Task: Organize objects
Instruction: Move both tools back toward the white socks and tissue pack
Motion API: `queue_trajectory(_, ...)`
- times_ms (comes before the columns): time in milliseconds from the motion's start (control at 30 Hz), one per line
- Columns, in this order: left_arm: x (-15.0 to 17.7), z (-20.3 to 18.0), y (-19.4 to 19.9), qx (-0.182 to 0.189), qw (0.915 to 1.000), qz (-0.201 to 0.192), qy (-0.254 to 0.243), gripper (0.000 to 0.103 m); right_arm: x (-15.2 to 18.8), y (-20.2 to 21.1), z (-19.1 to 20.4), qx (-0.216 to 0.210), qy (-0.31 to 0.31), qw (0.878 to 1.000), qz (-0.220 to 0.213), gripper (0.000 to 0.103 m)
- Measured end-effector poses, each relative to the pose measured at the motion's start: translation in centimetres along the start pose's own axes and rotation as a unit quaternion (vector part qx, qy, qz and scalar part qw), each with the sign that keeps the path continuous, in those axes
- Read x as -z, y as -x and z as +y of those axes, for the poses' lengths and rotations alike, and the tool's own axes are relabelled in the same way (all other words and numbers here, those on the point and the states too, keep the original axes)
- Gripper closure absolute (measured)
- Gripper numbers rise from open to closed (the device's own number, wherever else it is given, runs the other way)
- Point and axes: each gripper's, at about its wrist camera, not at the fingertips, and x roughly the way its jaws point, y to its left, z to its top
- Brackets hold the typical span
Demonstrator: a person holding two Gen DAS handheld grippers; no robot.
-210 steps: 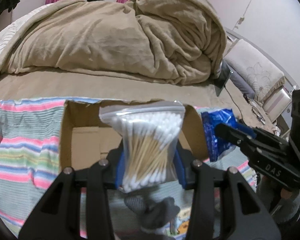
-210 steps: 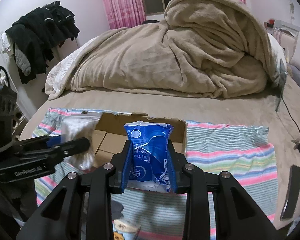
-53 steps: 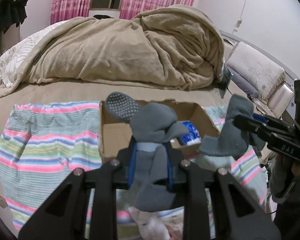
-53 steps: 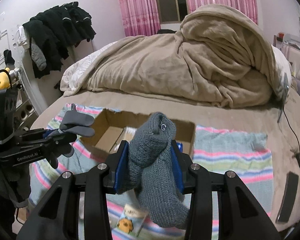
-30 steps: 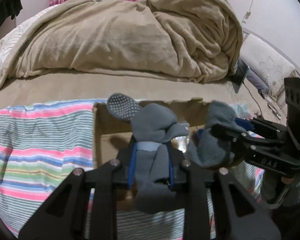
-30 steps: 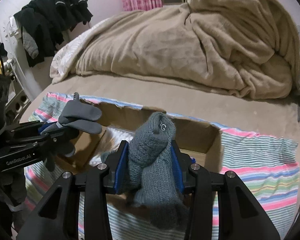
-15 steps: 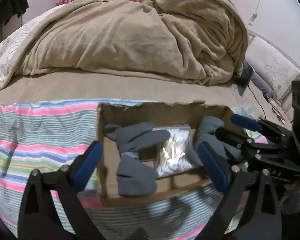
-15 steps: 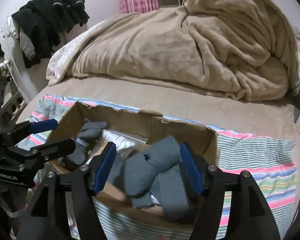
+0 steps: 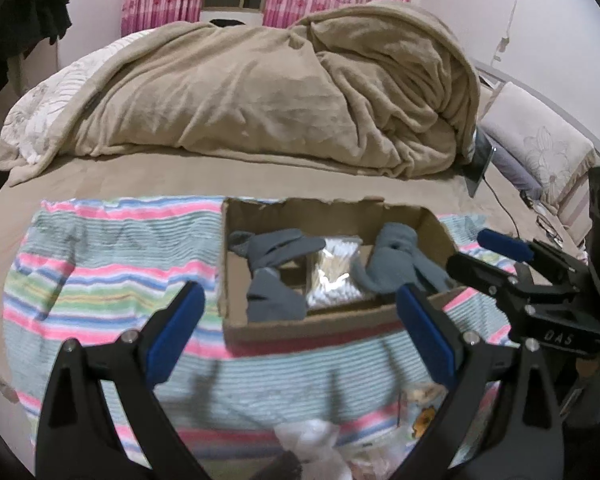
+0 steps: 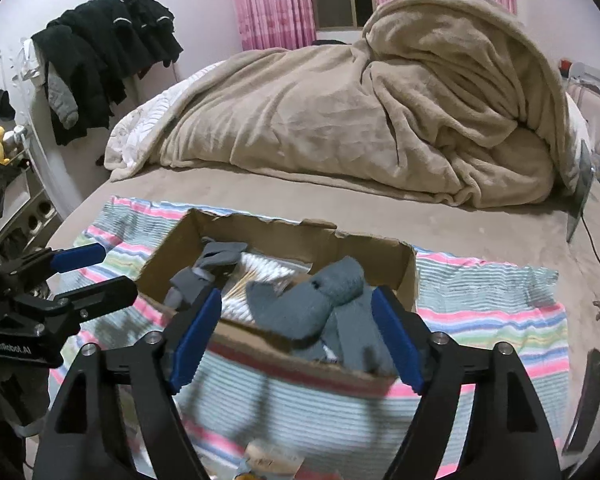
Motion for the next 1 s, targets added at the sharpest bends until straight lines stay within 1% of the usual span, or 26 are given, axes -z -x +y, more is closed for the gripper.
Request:
queue_trajectory(267, 2.1, 0.1, 2.8, -0.007, 0.9999, -0.007, 0.006, 0.005, 2.0, 2.9, 0.6, 0.006, -0.008, 1.000, -0.002, 0.022)
queue_trajectory(533, 4.4, -0.3, 4.4, -0.013, 0.9999, -0.006, 0.004, 0.005, 4.1, 4.3, 1.3, 0.008, -0.005, 1.000, 0.005, 0.022)
queue_trajectory(733, 6.0, -0.3, 4.6, -0.011, 0.9999, 0.004, 0.009, 0.005, 5.7, 4.5, 1.6, 0.005, -0.007, 1.000, 0.014, 0.022)
queue_trajectory(1000, 8.3, -0.3, 3.3, -0.016, 0.9995, 0.027, 0.005, 0.005, 8.0, 3.7, 1.5, 0.002, -0.016, 0.999, 0.036, 0.022)
